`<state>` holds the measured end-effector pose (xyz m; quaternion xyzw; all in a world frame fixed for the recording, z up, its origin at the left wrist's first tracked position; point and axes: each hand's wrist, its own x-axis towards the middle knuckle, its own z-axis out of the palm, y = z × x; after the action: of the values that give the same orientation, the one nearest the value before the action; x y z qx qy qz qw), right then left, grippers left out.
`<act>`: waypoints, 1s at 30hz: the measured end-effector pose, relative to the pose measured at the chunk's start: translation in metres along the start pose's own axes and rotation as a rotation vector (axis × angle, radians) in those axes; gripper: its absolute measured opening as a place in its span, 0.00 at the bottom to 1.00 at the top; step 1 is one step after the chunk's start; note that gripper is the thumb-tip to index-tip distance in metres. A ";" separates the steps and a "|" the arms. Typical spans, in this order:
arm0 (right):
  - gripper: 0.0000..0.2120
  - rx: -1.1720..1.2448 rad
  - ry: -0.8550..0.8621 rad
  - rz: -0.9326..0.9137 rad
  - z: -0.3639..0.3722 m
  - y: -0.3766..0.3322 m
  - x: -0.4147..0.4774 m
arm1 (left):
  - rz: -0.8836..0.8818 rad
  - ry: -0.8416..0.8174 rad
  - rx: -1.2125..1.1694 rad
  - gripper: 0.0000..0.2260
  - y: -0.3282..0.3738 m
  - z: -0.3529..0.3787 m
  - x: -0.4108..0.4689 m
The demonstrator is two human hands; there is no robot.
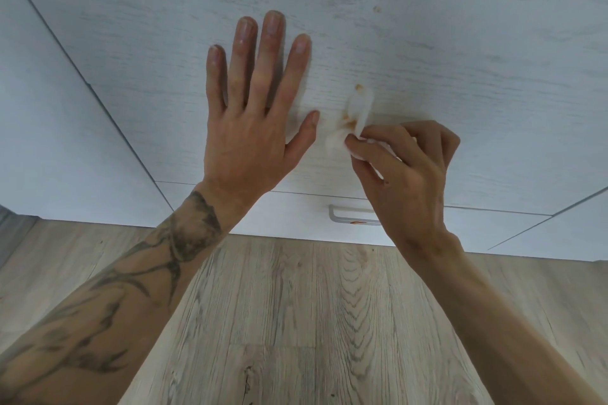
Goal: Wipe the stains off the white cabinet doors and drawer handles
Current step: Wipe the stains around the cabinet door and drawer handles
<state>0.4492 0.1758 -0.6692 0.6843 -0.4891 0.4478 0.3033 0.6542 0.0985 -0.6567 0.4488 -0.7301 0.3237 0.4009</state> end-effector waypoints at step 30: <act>0.14 0.152 -0.195 0.429 -0.068 0.040 -0.018 | 0.008 -0.010 0.042 0.34 0.001 0.000 0.000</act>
<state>0.3884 0.2277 -0.6584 0.6257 -0.6149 0.4693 0.1005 0.6532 0.0988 -0.6565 0.4559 -0.7269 0.3382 0.3864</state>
